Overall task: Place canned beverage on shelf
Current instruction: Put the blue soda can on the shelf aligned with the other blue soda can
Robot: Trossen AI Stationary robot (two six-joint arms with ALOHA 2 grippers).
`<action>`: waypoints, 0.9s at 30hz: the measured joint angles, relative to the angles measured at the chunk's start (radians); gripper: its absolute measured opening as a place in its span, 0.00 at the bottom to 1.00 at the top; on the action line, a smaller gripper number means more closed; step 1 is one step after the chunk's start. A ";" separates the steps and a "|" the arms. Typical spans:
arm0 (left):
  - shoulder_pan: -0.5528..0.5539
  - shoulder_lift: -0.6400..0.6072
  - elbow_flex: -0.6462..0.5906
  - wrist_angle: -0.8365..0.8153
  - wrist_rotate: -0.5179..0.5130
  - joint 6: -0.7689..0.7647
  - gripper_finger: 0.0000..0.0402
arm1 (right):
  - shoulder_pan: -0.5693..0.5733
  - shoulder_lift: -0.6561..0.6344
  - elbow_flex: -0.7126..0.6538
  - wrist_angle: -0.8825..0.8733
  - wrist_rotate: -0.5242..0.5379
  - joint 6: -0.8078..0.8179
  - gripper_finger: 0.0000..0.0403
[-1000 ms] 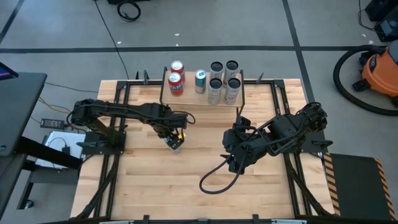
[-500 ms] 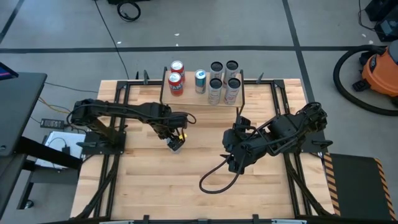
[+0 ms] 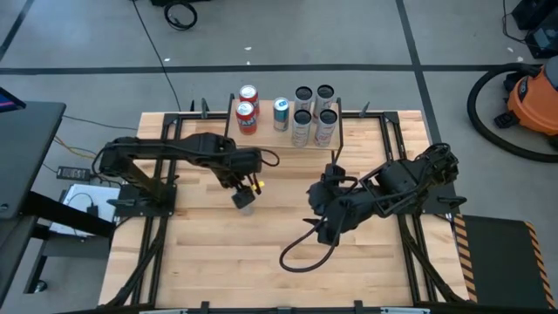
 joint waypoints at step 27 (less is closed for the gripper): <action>-0.168 -0.317 0.066 -0.199 -0.394 0.068 0.79 | -0.109 0.002 -0.505 0.880 0.039 -0.302 0.85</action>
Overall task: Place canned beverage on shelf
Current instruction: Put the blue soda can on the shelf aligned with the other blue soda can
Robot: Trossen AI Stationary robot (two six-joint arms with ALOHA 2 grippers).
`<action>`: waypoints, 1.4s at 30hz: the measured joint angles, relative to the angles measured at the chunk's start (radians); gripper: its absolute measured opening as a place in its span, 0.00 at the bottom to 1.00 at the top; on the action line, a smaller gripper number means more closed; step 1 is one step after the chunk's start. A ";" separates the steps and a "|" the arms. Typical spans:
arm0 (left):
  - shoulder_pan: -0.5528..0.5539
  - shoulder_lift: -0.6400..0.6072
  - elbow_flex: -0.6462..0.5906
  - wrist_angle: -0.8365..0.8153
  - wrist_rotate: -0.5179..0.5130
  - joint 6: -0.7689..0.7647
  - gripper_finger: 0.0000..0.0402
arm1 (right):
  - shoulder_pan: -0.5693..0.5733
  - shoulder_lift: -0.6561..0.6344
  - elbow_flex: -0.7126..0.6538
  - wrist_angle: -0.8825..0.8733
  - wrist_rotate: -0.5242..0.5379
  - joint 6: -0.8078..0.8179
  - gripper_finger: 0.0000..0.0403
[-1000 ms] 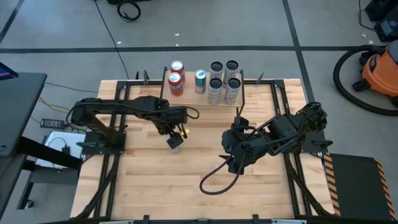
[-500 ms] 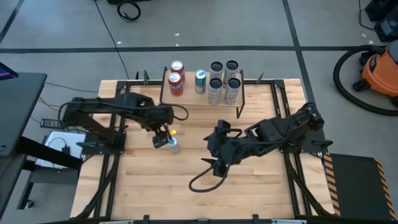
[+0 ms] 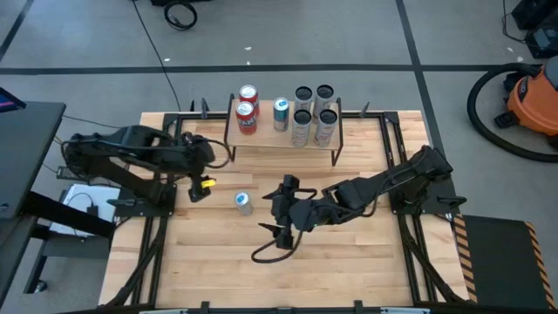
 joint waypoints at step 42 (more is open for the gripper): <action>-0.015 -0.450 -0.001 -0.070 0.032 0.084 0.79 | -0.231 0.004 -0.342 0.530 -0.059 0.118 0.85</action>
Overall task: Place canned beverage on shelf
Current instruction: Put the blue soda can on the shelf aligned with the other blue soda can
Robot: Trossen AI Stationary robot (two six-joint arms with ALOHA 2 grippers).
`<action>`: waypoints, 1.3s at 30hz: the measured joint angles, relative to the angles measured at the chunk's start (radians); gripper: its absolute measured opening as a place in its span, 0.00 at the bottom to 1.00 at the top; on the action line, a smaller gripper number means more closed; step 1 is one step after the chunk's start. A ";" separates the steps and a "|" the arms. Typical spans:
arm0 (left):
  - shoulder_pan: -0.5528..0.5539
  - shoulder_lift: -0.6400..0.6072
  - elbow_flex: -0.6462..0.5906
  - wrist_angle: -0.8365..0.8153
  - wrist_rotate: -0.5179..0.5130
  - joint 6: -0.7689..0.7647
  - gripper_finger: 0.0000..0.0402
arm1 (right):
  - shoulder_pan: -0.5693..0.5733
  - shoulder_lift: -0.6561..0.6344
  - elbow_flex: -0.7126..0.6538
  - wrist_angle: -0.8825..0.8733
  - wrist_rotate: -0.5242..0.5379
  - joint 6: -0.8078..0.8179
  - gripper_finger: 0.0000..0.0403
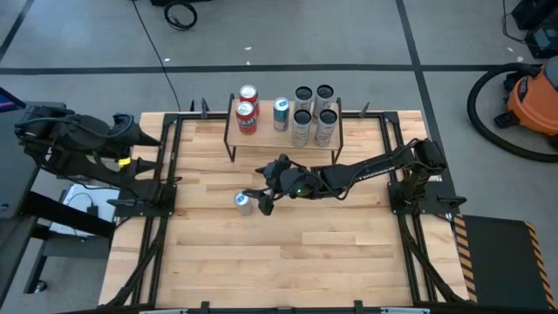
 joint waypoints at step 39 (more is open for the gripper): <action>0.000 0.002 0.000 0.000 0.001 -0.033 0.79 | 0.161 0.236 0.000 0.193 0.378 0.010 0.85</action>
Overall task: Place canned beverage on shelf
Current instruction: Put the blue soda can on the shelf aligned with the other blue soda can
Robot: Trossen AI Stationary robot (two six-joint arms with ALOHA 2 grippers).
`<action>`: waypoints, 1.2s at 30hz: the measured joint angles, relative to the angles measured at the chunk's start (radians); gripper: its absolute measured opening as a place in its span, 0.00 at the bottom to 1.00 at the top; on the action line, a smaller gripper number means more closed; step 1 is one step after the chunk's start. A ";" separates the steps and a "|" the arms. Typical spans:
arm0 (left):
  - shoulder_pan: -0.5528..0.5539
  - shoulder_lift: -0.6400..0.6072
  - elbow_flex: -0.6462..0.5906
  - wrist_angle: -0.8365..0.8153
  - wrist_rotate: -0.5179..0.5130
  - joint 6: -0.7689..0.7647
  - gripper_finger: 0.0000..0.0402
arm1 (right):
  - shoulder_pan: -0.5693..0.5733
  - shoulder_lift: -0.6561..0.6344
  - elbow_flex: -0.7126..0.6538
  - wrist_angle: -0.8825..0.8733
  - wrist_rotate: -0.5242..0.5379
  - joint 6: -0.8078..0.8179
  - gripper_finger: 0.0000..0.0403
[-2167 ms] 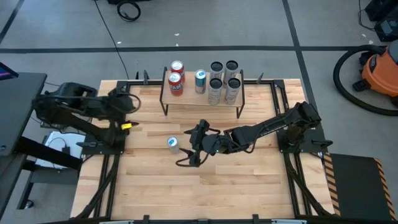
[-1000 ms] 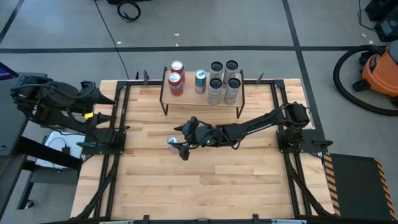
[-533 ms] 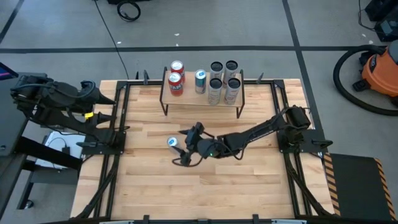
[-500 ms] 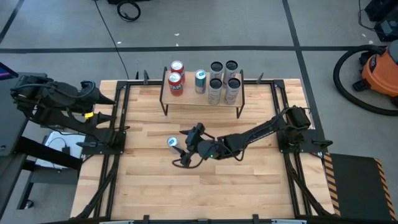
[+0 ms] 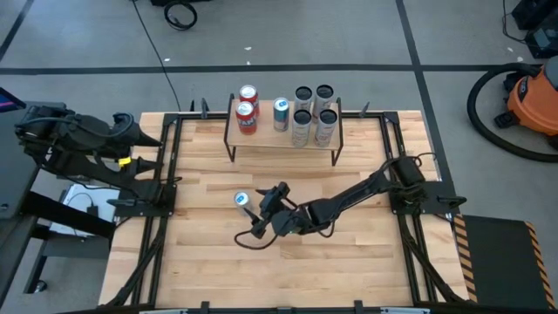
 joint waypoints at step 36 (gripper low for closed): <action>0.000 0.000 0.000 0.002 -0.004 -0.001 0.79 | -0.036 0.121 0.012 0.145 -0.001 0.024 0.85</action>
